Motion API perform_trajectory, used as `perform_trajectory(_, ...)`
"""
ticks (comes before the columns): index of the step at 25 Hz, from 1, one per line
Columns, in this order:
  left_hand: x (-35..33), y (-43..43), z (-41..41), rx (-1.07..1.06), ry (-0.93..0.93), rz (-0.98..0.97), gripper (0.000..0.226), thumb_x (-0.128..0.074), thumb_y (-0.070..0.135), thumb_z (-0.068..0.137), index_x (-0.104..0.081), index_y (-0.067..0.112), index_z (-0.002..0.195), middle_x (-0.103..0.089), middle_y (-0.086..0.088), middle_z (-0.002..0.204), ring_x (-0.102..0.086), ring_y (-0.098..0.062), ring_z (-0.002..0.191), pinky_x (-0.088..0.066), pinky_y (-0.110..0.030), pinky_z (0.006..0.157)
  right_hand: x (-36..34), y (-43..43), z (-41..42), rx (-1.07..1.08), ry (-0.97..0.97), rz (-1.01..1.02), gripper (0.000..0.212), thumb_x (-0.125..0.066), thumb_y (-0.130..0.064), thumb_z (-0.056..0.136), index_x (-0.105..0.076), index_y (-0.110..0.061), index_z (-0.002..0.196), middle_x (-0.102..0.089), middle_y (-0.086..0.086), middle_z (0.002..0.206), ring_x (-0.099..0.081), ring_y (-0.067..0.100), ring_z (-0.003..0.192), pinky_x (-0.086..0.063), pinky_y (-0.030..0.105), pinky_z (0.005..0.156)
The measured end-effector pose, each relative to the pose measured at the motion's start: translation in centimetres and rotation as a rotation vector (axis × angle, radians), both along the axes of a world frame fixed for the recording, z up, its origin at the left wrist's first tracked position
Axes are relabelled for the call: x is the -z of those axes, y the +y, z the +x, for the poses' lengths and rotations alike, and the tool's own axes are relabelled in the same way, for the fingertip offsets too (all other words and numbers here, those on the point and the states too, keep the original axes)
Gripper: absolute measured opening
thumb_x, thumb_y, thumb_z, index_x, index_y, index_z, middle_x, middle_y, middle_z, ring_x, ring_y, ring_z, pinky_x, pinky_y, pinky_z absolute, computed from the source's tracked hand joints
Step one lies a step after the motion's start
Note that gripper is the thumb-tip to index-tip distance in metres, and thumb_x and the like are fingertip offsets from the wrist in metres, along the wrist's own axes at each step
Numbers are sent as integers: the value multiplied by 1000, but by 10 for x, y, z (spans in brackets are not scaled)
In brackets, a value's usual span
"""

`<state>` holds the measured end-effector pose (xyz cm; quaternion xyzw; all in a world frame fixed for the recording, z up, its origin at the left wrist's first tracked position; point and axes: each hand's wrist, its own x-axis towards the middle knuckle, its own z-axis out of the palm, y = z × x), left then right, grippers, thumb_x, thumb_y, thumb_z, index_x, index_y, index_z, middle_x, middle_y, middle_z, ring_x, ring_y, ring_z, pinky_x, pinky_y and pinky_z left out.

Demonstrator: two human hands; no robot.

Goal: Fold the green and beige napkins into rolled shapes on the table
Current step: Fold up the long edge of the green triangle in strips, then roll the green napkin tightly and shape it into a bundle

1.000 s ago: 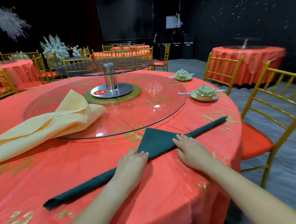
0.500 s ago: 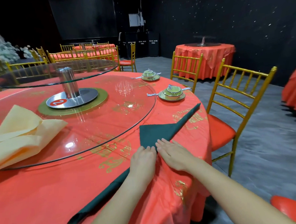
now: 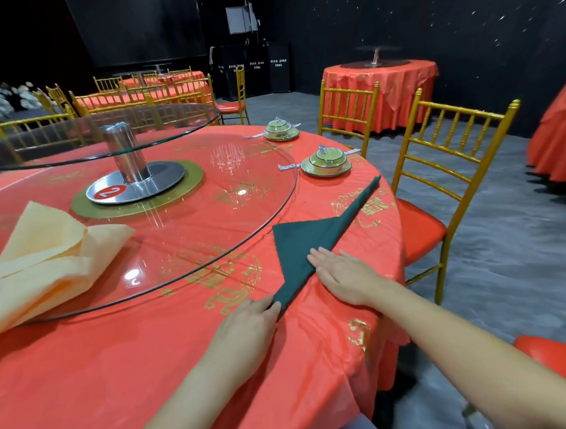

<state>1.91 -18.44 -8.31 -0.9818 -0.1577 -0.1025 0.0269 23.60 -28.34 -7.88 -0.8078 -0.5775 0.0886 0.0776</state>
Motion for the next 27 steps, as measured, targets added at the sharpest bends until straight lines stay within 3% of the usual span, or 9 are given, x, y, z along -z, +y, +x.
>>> perform_trajectory(3,-2,-3,9,11,32,-97,19,-40,18,93,-59,17,95,-60,-1,101,-53,-28,84,-48,-41,73,-3,-3,-6,25,-13,39,49,-19,-31,102,-19,-18,149,-13,-3,158,-5,9,145,-3,32,119)
perform_trajectory(5,-3,-14,24,-15,49,-95,20,-37,17,96,-55,16,103,-56,-2,108,-49,-28,93,-45,-42,80,-7,-9,-14,23,-35,78,48,-21,-30,102,-20,-18,149,-13,-2,158,-5,9,145,-3,32,119)
perform_trajectory(10,0,-33,48,-73,80,-128,21,-35,15,96,-53,12,107,-53,-5,112,-47,-28,99,-44,-40,82,-2,-32,-40,-17,10,125,48,-18,-30,102,-25,-17,148,-17,-4,156,-5,4,144,4,23,114)
perform_trajectory(15,-5,-20,7,115,95,-164,39,-34,32,94,-54,12,120,-49,-2,137,-49,-28,110,-41,-40,96,14,-32,-40,3,-3,108,68,-3,-43,88,-23,-17,148,-16,-4,157,-6,5,144,1,26,116)
perform_trajectory(17,-7,-17,-22,209,76,-179,52,-24,41,90,-59,13,115,-53,-1,134,-52,-27,107,-44,-37,93,16,-32,-40,-16,-48,107,80,6,-51,82,-22,-18,148,-16,-4,156,-6,6,144,0,27,116)
perform_trajectory(19,-7,-12,-49,266,34,-219,51,-27,42,89,-64,13,109,-61,-1,124,-58,-25,103,-48,-32,89,16,-31,-40,-29,-60,106,85,8,-54,77,-24,-18,148,-17,-4,156,-8,6,144,0,27,116)
perform_trajectory(21,-8,-9,-69,283,-9,-263,42,-38,38,89,-67,15,107,-65,3,115,-60,-18,100,-47,-26,87,14,-30,-39,-23,-49,111,71,-2,-48,87,-25,-18,147,-18,-4,156,-8,6,144,-1,26,116)
perform_trajectory(24,-7,-8,-83,269,-7,-302,43,-43,42,88,-66,17,114,-64,6,118,-56,-12,105,-43,-21,91,7,-30,-48,3,-72,142,50,-25,-35,99,-29,-17,146,-21,0,155,-12,9,144,-2,28,117)
perform_trajectory(27,-10,-6,-80,255,53,-348,53,-44,51,83,-61,20,123,-58,8,126,-50,-10,114,-39,-23,99,4,-39,-90,-100,-133,370,46,-40,-38,88,-56,-19,127,-52,5,137,-46,18,130,-23,33,111)
